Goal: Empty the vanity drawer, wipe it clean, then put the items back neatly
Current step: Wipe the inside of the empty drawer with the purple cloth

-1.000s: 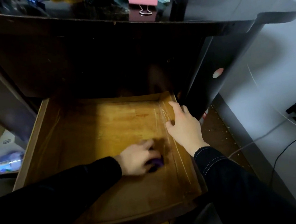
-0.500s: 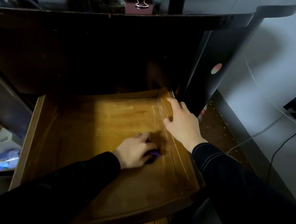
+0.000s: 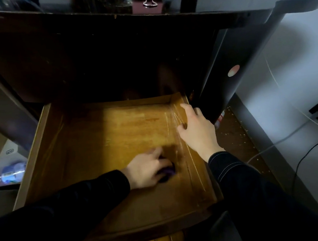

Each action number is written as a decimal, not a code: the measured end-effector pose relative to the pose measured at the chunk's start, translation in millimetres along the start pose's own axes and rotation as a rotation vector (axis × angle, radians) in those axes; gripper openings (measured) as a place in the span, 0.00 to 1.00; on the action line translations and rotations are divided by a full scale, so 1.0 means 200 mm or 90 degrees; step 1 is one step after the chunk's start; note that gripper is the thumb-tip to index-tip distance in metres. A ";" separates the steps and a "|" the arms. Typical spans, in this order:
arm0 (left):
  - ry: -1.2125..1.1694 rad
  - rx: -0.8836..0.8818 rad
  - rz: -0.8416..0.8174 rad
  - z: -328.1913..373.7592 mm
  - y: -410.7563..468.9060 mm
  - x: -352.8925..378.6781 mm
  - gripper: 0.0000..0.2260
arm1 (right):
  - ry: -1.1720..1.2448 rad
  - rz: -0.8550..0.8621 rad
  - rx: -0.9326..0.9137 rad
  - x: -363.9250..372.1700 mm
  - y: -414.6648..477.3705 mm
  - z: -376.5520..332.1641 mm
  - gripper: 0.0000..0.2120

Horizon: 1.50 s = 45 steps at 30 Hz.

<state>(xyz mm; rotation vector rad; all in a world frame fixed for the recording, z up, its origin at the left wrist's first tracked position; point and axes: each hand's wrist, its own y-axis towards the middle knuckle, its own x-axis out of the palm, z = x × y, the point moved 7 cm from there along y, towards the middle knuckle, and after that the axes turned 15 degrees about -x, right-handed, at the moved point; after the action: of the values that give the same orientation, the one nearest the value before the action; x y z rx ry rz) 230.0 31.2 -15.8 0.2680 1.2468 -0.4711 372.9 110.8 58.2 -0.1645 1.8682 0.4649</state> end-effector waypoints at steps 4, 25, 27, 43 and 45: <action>0.042 0.227 -0.149 0.26 -0.20 0.18 0.18 | 0.006 0.006 0.005 -0.01 0.00 -0.01 0.29; 0.031 0.054 -0.030 0.12 0.04 0.01 0.16 | 0.016 0.007 -0.003 -0.01 0.00 -0.01 0.28; 0.026 -0.017 0.005 0.06 0.10 -0.04 0.15 | 0.018 0.005 -0.003 -0.01 0.00 -0.01 0.28; 0.023 -0.071 0.053 -0.03 0.20 -0.07 0.17 | 0.019 0.008 -0.003 0.00 0.00 0.00 0.29; 0.041 -0.038 0.058 0.01 0.17 -0.04 0.17 | 0.014 0.010 -0.005 0.00 0.00 0.00 0.29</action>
<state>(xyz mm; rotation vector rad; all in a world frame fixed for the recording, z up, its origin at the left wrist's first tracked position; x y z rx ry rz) 245.8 61.0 -8.9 0.2896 1.3038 -0.3488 373.4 110.7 57.3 -0.1614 1.8900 0.4830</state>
